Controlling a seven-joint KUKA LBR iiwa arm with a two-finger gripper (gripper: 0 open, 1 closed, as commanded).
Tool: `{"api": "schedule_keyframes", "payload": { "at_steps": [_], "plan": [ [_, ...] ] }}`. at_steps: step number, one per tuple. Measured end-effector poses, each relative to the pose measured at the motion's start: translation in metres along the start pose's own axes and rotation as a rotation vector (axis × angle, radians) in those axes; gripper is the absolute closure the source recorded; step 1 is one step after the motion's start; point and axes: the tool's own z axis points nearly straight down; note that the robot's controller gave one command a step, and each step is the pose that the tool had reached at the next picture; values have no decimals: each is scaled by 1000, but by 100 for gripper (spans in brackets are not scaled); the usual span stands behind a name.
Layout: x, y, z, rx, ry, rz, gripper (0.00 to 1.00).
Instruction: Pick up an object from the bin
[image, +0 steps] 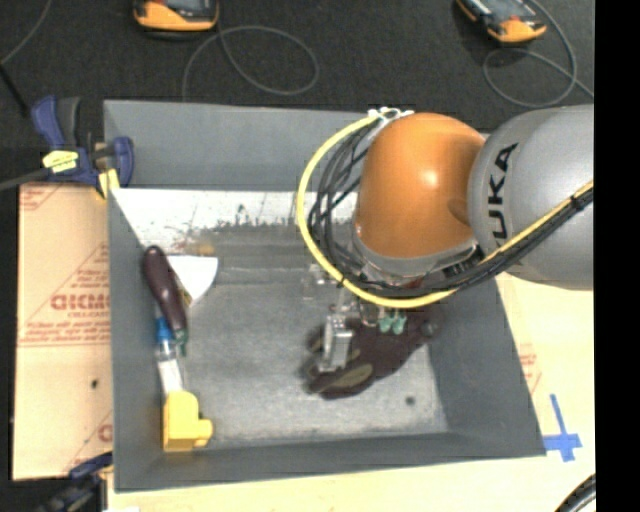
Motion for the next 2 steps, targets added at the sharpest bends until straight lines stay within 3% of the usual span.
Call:
{"api": "schedule_keyframes", "payload": {
  "at_steps": [1, 2],
  "plan": [
    [-9, -29, 49, 2, -4, -93, 0],
    [-28, -85, 74, 1, -5, -281, 0]
  ]
}}
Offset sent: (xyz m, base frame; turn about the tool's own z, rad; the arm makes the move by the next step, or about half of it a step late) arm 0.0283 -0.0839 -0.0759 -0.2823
